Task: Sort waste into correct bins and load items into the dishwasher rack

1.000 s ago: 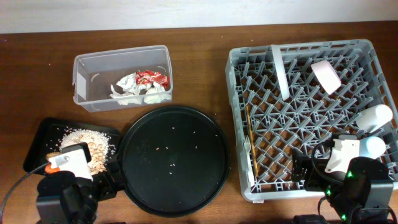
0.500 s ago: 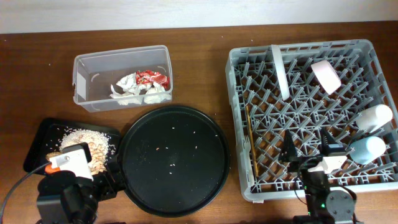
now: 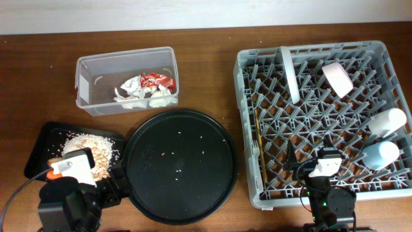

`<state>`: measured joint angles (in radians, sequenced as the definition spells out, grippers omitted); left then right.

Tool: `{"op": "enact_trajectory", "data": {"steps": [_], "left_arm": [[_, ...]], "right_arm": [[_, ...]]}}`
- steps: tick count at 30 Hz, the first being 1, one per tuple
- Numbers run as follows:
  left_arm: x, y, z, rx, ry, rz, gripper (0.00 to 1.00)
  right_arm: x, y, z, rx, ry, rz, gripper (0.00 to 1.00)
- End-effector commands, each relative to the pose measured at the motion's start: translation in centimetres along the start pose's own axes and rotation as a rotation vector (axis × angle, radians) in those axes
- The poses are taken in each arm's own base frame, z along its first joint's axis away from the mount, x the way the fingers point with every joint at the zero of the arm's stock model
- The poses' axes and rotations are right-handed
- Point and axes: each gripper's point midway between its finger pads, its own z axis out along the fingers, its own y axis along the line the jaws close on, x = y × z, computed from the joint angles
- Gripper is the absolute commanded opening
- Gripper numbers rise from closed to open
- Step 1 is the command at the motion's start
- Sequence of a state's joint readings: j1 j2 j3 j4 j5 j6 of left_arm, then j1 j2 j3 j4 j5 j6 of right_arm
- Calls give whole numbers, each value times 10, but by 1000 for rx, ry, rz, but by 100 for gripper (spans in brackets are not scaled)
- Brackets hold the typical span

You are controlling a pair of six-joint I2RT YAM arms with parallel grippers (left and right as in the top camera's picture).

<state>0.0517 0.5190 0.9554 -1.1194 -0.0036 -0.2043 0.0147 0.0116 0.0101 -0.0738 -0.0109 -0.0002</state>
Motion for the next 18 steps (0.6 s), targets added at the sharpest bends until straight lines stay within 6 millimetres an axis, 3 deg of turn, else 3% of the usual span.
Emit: {"op": "enact_trajectory", "data": {"steps": [1,14,18], "left_arm": [[1,-1,1,8,5,13,99],[1,-1,1,8,5,13,99],[10,6,1,-24,11,26,99]], "right_arm": [[2,-1,0,6,3,-8,98],[2,-1,0,6,3,-8,98],[2,-1,0,6,3,-8,98]]}}
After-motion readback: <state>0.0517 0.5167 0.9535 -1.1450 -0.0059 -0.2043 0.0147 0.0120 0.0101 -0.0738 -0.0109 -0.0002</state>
